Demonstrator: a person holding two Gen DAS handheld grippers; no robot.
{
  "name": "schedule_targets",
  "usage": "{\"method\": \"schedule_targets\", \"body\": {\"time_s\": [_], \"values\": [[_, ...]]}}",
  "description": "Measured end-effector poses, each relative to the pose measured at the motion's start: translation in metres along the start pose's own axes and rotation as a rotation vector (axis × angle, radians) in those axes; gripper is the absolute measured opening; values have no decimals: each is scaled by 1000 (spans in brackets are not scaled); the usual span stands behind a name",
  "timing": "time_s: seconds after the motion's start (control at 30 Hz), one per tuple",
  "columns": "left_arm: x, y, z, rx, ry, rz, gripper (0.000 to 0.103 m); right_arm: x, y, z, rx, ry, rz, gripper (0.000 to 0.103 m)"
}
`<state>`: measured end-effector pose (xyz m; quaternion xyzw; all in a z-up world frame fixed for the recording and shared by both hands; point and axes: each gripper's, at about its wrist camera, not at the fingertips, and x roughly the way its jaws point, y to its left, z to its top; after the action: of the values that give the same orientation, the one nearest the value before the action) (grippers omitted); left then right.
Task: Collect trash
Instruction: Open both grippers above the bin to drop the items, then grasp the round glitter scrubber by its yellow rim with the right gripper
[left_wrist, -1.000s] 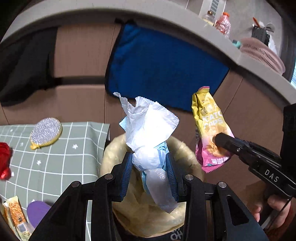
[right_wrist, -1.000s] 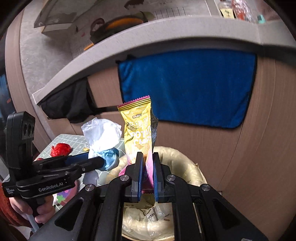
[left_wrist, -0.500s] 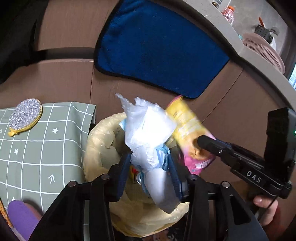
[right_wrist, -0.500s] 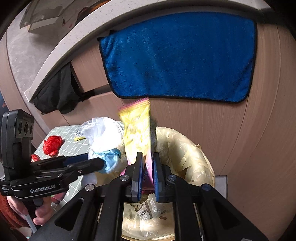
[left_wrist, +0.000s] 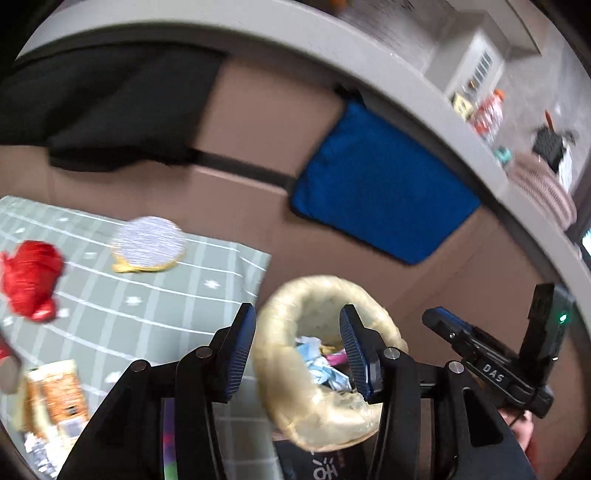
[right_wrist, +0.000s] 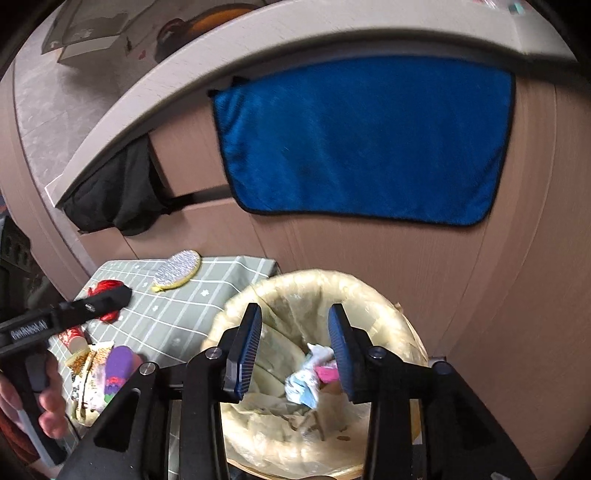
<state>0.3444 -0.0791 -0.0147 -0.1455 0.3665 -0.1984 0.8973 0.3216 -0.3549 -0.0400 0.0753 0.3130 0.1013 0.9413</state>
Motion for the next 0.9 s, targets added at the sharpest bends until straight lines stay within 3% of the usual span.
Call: {"method": "schedule_targets", "body": {"time_s": [0.27, 0.4, 0.57, 0.73, 0.9], "values": [[-105, 61, 22, -107, -150, 37, 48, -4, 67, 30, -56, -51, 134, 38], [-154, 97, 28, -130, -261, 102, 49, 9, 114, 42, -114, -52, 173, 39], [-193, 148, 22, -171, -334, 198, 48, 43, 166, 50, -137, -24, 223, 39], [-203, 204, 0, -243, -321, 256, 48, 97, 218, 43, -238, 22, 231, 39], [-173, 238, -30, -268, -217, 249, 48, 161, 244, 23, -411, 104, 175, 39]]}}
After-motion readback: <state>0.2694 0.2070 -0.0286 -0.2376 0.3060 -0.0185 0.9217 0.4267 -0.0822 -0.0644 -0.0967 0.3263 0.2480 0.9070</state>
